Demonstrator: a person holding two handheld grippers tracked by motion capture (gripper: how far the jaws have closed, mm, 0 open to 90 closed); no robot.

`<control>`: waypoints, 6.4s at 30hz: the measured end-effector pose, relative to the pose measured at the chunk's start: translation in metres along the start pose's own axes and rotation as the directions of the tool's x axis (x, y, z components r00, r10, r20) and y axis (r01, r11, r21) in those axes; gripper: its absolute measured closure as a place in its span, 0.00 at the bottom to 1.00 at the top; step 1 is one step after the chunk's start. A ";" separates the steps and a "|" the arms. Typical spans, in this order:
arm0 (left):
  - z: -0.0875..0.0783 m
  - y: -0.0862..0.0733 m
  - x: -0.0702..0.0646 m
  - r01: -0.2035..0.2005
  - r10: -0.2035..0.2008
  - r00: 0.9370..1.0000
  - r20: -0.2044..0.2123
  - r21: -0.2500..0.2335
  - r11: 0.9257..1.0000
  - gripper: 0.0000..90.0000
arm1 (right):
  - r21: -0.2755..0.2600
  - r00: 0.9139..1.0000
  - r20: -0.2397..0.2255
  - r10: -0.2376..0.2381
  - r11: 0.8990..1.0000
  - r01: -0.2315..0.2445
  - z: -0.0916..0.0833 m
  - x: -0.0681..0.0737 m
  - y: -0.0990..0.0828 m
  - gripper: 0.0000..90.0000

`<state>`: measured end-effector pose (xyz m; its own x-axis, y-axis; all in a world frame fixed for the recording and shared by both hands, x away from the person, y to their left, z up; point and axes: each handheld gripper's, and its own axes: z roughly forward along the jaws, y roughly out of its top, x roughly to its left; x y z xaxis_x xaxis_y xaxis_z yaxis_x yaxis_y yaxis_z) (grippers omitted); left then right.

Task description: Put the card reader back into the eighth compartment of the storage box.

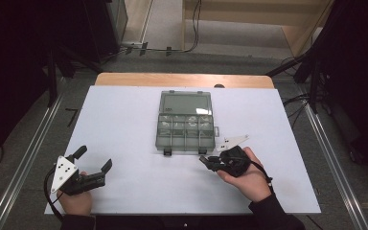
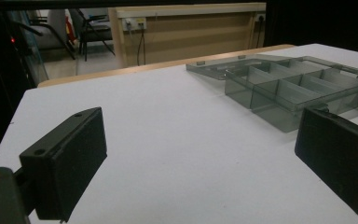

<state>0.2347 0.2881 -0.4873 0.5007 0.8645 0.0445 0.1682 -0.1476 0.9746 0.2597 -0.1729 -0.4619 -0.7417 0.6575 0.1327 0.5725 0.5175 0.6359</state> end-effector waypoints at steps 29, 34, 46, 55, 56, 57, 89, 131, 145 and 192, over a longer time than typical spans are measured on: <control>0.000 0.000 0.000 0.003 -0.003 1.000 0.002 -0.001 1.000 0.03 | 0.005 1.000 0.019 -0.001 1.000 0.000 -0.001 -0.018 0.034 0.79; 0.000 0.000 0.000 0.003 -0.003 1.000 0.001 0.000 1.000 0.03 | 0.005 1.000 0.031 0.004 1.000 -0.004 0.000 -0.023 0.037 0.79; 0.000 0.000 0.000 0.003 -0.003 1.000 0.003 -0.001 1.000 0.03 | -0.001 0.997 0.066 0.048 0.999 -0.048 0.004 -0.038 0.040 0.79; 0.000 0.000 0.000 0.004 -0.004 1.000 0.003 0.000 1.000 0.03 | -0.015 0.992 0.102 0.070 0.998 -0.069 0.008 -0.047 0.042 0.79; 0.000 0.000 0.000 0.003 -0.003 1.000 0.004 0.000 1.000 0.03 | -0.018 0.992 0.105 0.072 0.997 -0.070 0.008 -0.048 0.042 0.79; 0.000 0.000 0.000 0.004 -0.004 1.000 0.004 0.000 1.000 0.02 | -0.019 0.991 0.111 0.080 0.997 -0.078 0.009 -0.049 0.043 0.79; 0.000 0.000 0.001 0.008 -0.008 1.000 0.003 -0.002 1.000 0.03 | -0.290 0.983 0.062 0.171 0.946 -0.146 -0.009 -0.056 0.010 0.00; 0.000 0.000 0.000 0.006 -0.006 1.000 0.003 -0.003 1.000 0.02 | -0.495 0.978 0.130 0.164 0.865 -0.079 -0.058 -0.049 -0.070 0.00; 0.000 0.000 0.001 0.007 -0.007 1.000 0.005 -0.001 1.000 0.03 | -0.547 0.971 0.132 0.199 0.832 -0.096 -0.072 -0.049 -0.097 0.00; -0.001 0.000 0.002 0.017 -0.017 1.000 0.007 -0.006 1.000 0.03 | -0.628 0.931 0.215 0.295 0.772 -0.100 -0.114 -0.082 -0.178 0.00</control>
<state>0.2349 0.2901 -0.4868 0.5036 0.8635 0.0260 0.1716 -0.1295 0.9766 0.1787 -0.3817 -0.4991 -0.4462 0.8826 0.1481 0.2965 -0.0104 0.9550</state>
